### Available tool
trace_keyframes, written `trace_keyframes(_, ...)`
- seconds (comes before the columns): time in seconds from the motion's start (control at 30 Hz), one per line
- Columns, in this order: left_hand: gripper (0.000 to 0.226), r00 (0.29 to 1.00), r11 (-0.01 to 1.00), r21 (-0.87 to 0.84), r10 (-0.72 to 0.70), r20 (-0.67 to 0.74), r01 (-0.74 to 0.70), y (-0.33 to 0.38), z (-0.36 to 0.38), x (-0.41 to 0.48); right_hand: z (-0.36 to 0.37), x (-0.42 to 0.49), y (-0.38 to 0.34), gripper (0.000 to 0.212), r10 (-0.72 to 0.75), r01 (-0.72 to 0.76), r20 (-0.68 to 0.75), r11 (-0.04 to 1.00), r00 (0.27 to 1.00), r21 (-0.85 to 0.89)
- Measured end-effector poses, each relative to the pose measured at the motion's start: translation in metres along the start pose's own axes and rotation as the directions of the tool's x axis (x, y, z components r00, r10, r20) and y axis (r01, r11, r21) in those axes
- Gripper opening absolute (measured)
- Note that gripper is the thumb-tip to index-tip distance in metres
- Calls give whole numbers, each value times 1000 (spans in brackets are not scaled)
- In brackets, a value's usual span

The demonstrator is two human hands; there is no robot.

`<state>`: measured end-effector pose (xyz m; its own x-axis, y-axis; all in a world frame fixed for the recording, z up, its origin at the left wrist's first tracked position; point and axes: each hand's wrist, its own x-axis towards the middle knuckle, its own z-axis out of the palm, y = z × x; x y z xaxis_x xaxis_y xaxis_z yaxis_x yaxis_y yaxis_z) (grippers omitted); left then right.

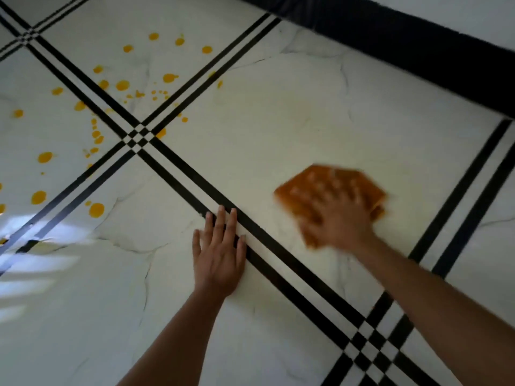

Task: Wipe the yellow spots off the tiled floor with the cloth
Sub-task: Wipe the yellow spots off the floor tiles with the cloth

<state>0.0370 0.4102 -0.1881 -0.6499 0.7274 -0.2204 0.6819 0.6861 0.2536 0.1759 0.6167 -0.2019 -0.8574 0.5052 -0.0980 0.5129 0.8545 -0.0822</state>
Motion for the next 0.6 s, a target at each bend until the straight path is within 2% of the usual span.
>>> trace_keyframes(0.03, 67, 1000, 1000, 9, 16, -3, -16, 4, 1, 4, -7, 14, 15, 65, 245, -245, 9, 967, 970, 68)
trace_keyframes(0.07, 67, 1000, 999, 23, 27, -5, -27, 9, 2, 8, -8, 20, 18, 66, 419, -420, 30, 902, 907, 95)
trace_keyframes(0.1, 67, 999, 999, 39, 37, -4, -37, 14, 2, 12, -6, 14, 10, 66, 460, -457, -11, 884, 888, 101)
trace_keyframes(0.13, 67, 999, 997, 54, 47, -9, -47, 16, 2, 14, -5, 0, -4, 64, 371, -363, -65, 926, 927, 102)
trace_keyframes(0.17, 66, 998, 996, 62, 66, -7, -66, 18, 2, 17, 2, -23, -14, 62, 191, -185, -72, 980, 979, 78)
trace_keyframes(0.2, 65, 997, 995, 64, 82, 0, -82, 18, 0, 19, 6, -50, -17, 60, -14, 15, -17, 998, 1000, 59)
trace_keyframes(0.23, 65, 995, 992, 67, 102, 11, -103, 19, 0, 21, 4, -64, -4, 60, -145, 143, 46, 989, 988, 42)
trace_keyframes(0.27, 64, 992, 989, 74, 127, 23, -128, 21, 0, 22, 1, -62, 17, 60, -195, 194, 53, 981, 979, 12)
trace_keyframes(0.3, 63, 987, 983, 86, 159, 31, -161, 23, 1, 24, 1, -47, 41, 61, -140, 140, 19, 990, 990, -31)
trace_keyframes(0.33, 63, 981, 977, 92, 190, 41, -193, 27, 2, 25, -2, -24, 62, 63, 20, -21, -30, 999, 999, -43)
trace_keyframes(0.37, 63, 977, 974, 87, 208, 46, -211, 34, 4, 27, -6, -5, 77, 64, 221, -221, -33, 975, 975, -2)
trace_keyframes(0.4, 64, 976, 973, 73, 215, 44, -218, 40, 5, 29, -6, 5, 87, 66, 375, -374, -7, 926, 927, 56)
trace_keyframes(0.47, 64, 967, 966, 62, 249, 49, -251, 54, 6, 38, -3, -7, 79, 66, 572, -563, -25, 813, 820, 147)
trace_keyframes(0.53, 64, 957, 955, 72, 285, 51, -288, 65, 9, 45, 3, -57, 41, 67, 664, -654, -39, 743, 747, 144)
trace_keyframes(0.6, 66, 960, 958, 71, 274, 54, -278, 72, 12, 49, 3, -103, -6, 66, 631, -624, -1, 767, 775, 147)
